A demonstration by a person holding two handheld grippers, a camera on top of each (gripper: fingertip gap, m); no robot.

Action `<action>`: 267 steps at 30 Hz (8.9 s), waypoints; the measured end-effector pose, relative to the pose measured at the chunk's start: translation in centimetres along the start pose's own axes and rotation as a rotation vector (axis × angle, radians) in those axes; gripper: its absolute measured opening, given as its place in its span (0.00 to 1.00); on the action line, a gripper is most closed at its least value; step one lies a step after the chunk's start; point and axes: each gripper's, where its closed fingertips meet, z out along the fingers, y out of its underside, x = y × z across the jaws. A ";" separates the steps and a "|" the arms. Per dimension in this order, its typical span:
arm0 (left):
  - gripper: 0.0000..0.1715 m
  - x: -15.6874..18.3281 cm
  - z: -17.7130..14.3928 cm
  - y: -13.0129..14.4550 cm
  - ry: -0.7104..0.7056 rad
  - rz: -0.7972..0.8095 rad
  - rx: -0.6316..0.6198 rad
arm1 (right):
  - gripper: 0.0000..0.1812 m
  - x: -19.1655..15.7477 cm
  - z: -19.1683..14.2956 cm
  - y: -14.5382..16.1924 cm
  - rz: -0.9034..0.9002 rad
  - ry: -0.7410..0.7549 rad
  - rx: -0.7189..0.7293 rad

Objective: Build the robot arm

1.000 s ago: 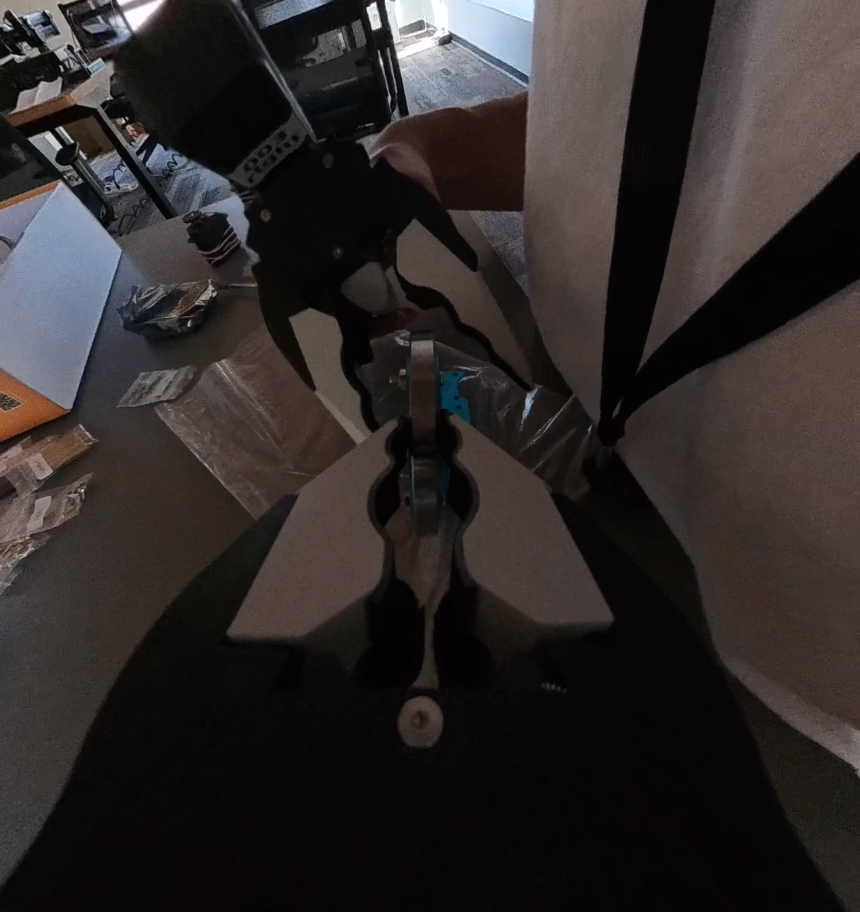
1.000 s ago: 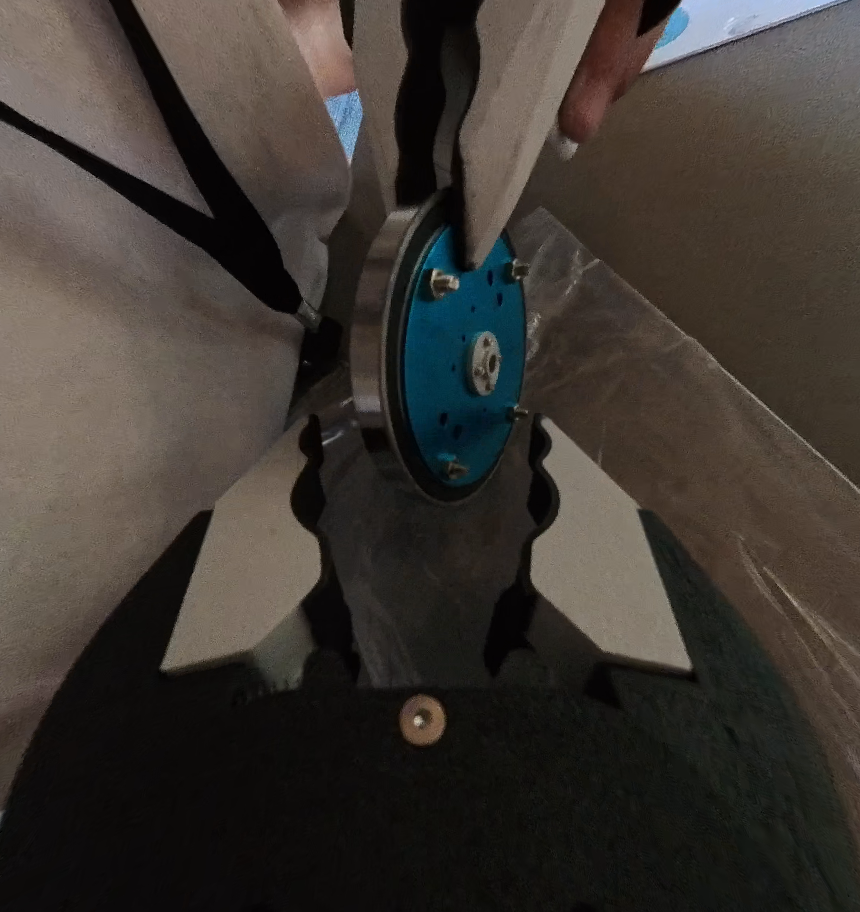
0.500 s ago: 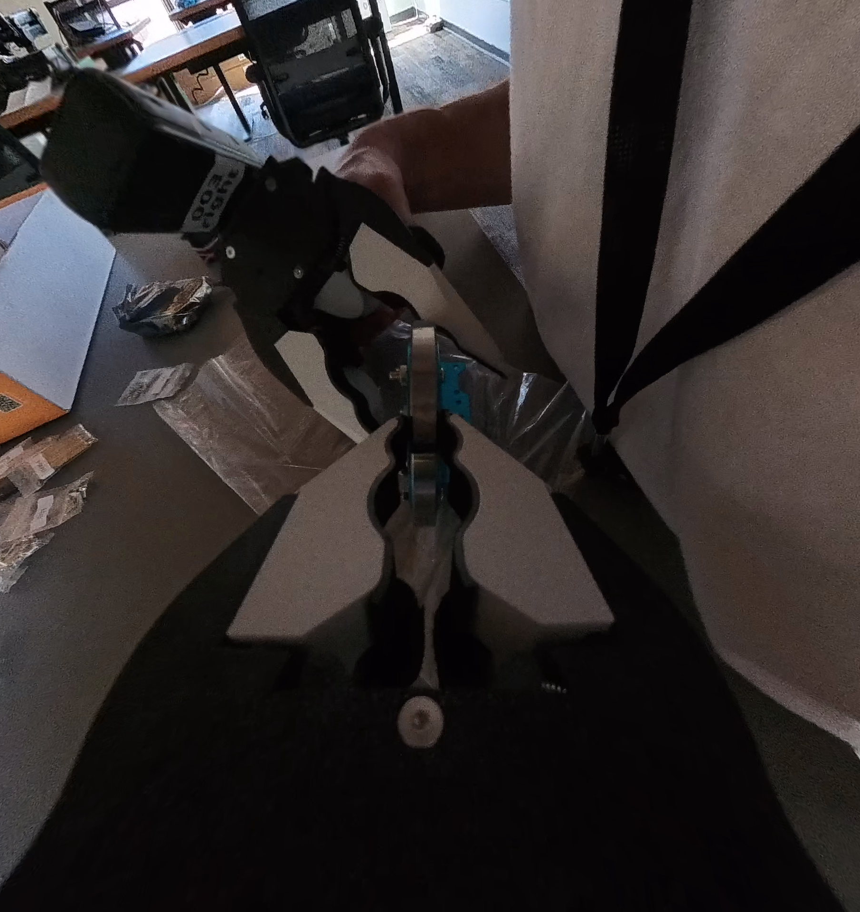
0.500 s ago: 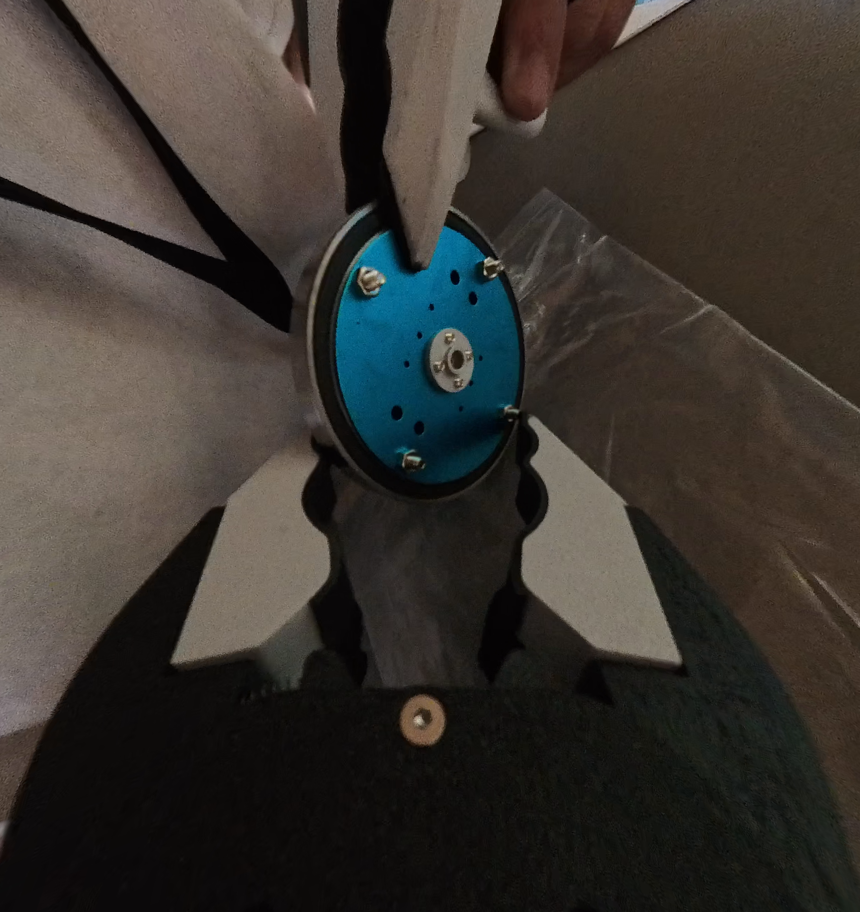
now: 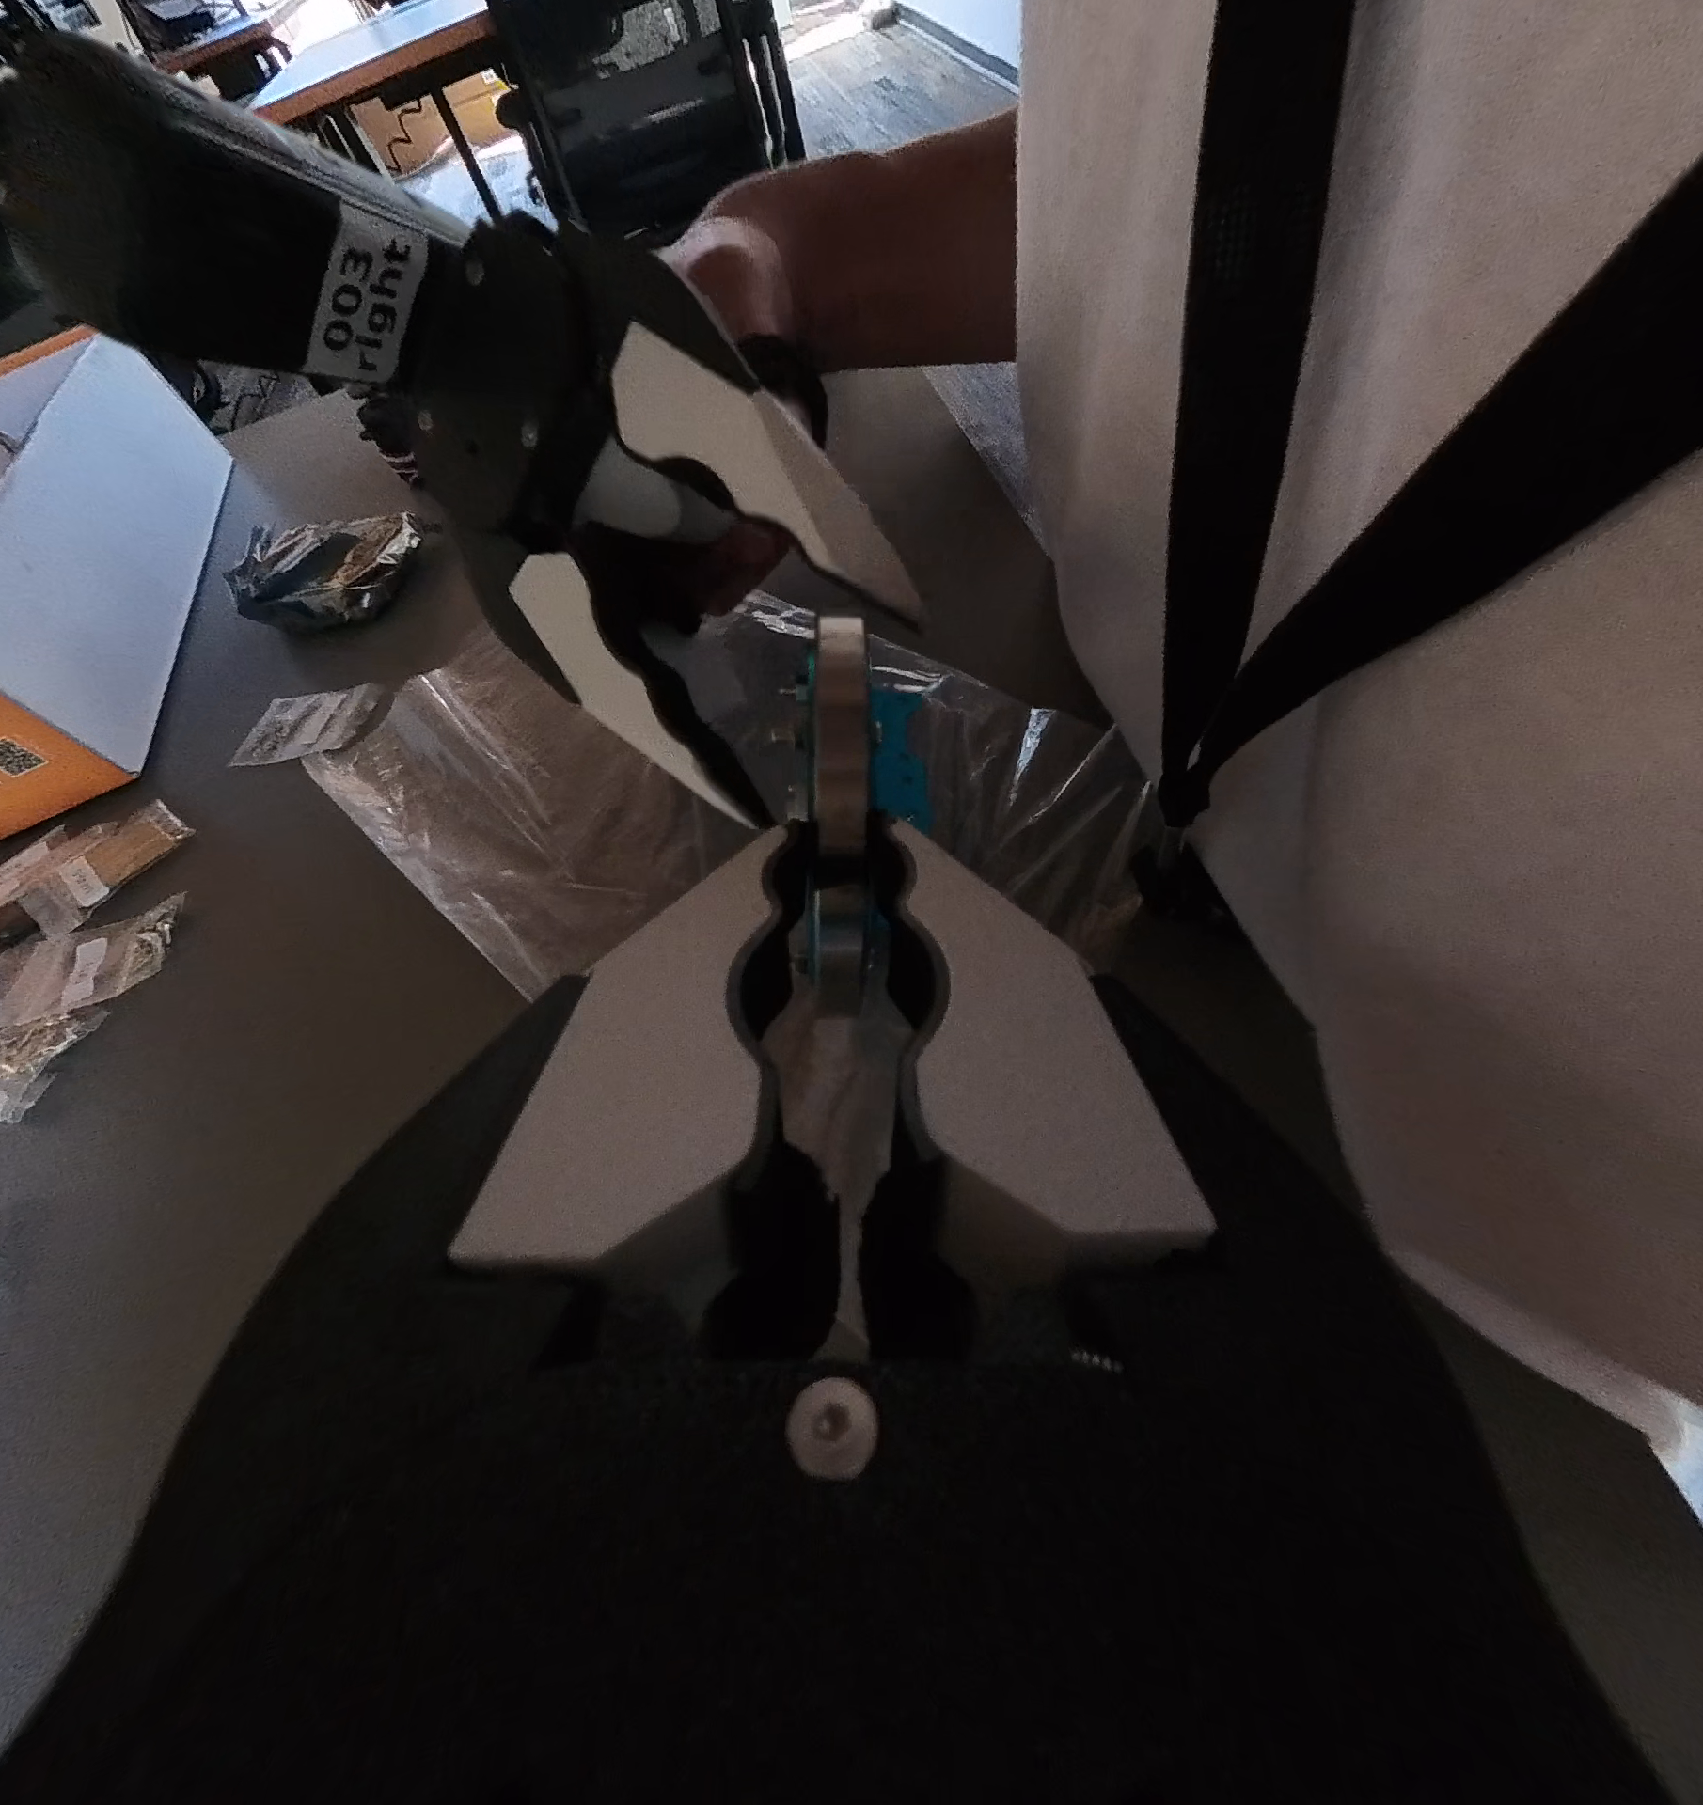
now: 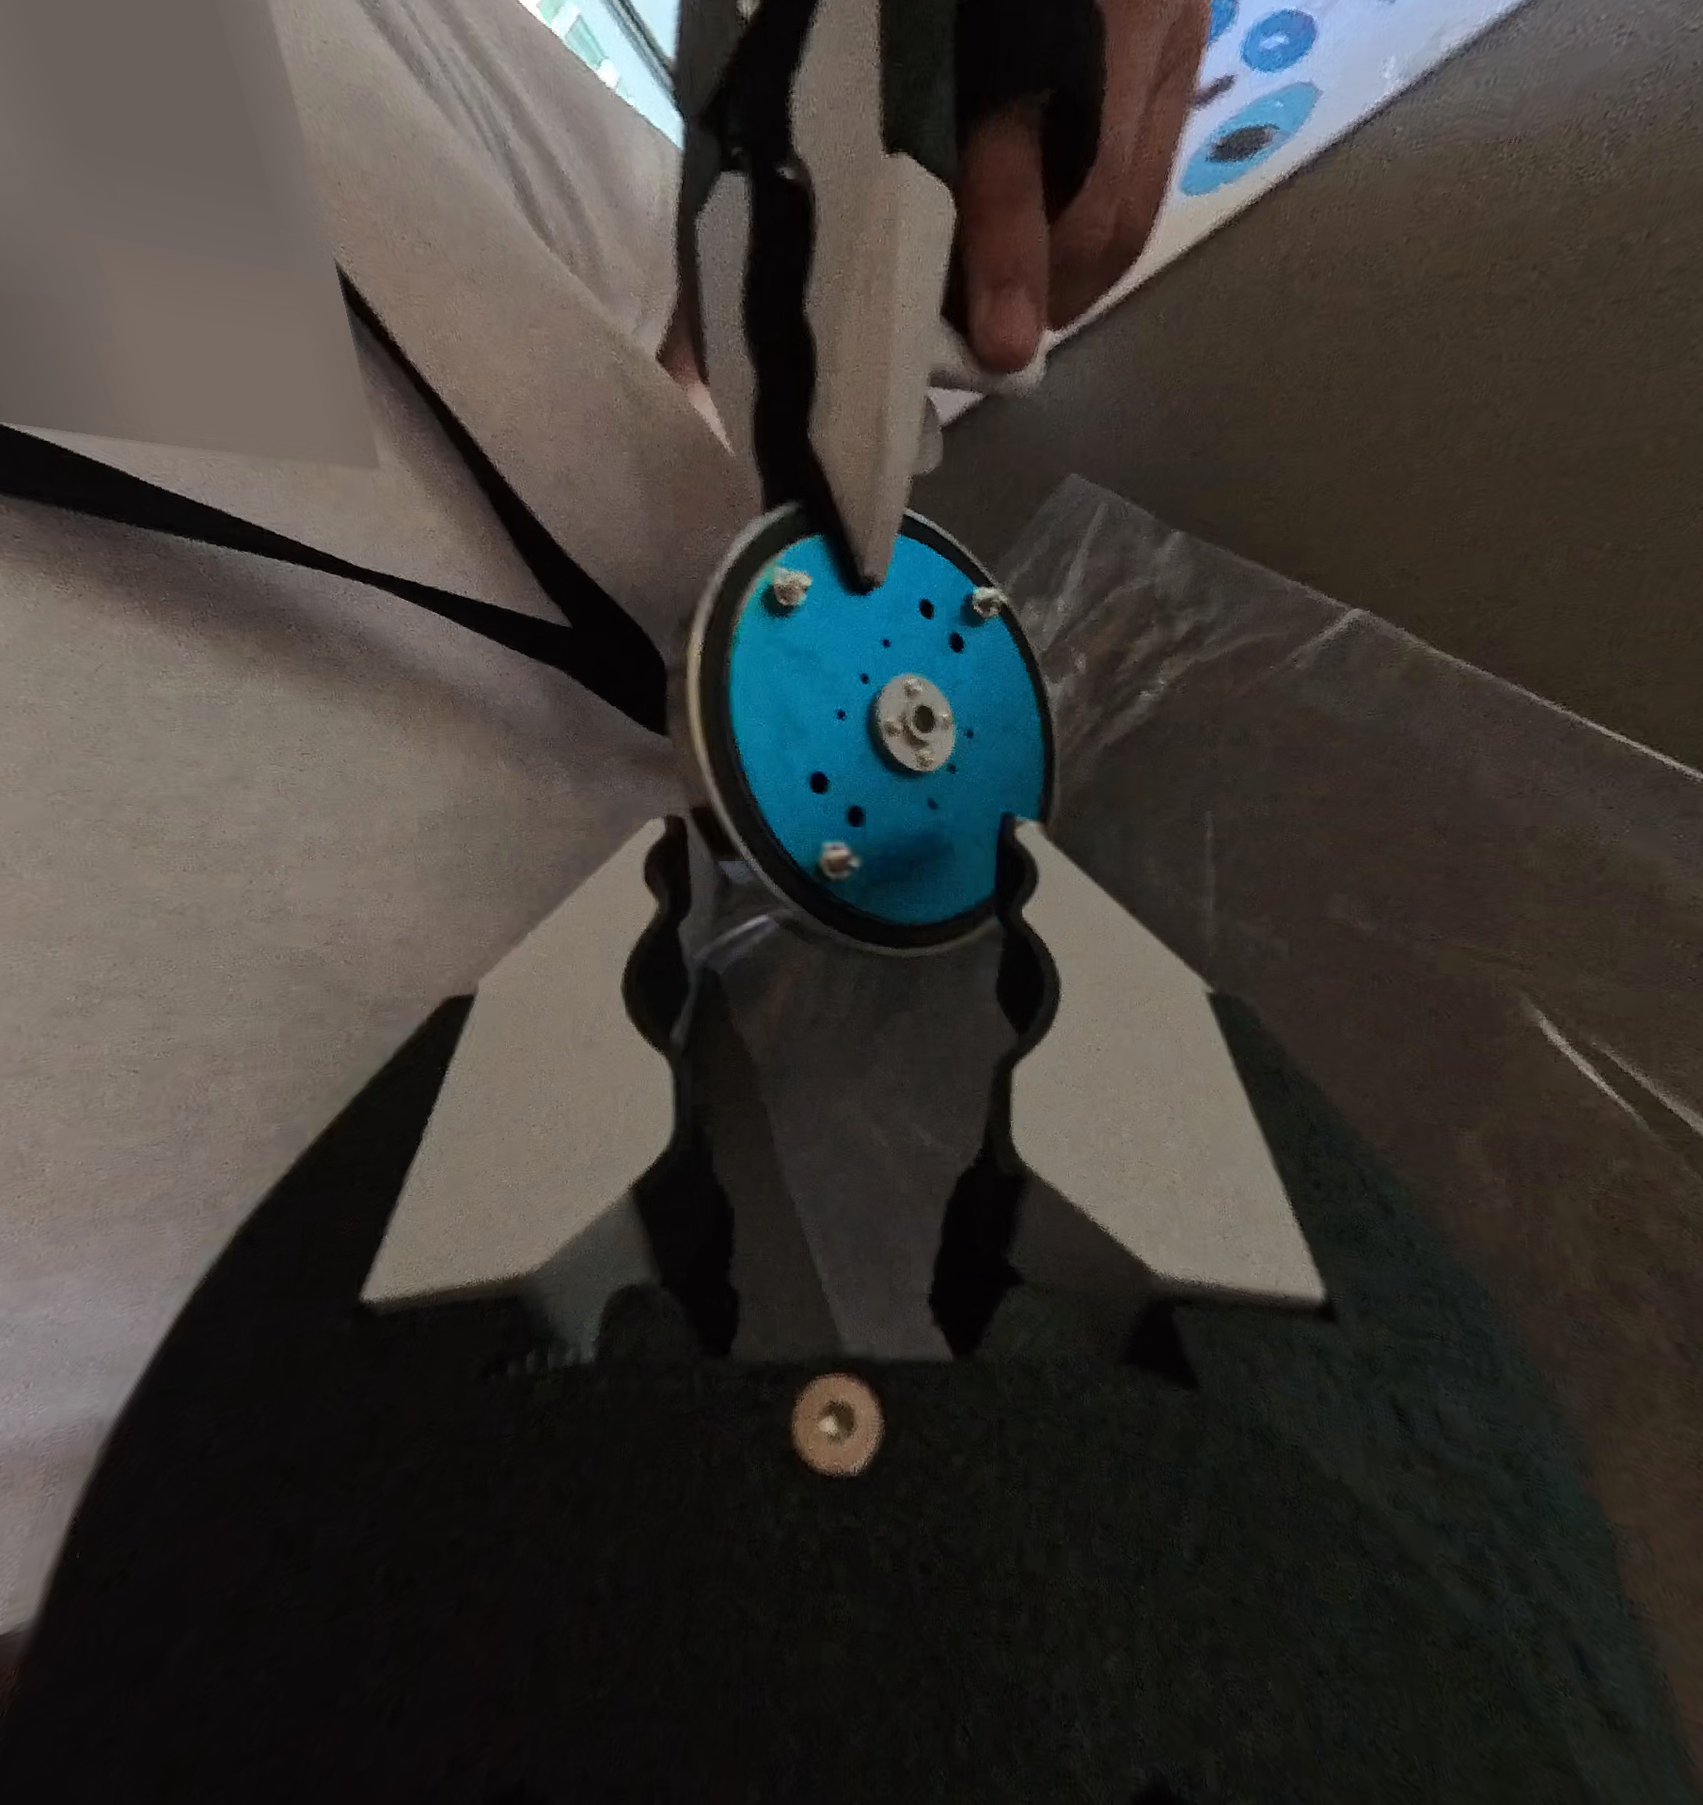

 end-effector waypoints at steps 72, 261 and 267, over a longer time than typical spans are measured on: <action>0.07 1.3 -7.7 2.2 -0.179 -0.274 -0.193 | 0.06 1.2 7.8 -7.9 -0.616 0.260 0.073; 0.12 -6.3 4.5 5.3 0.014 -1.279 -0.127 | 0.54 6.6 -2.4 2.8 -0.095 0.901 -0.021; 0.15 -6.5 3.0 4.9 -0.055 -1.154 -0.099 | 0.53 6.5 -2.3 2.8 -0.098 0.898 -0.016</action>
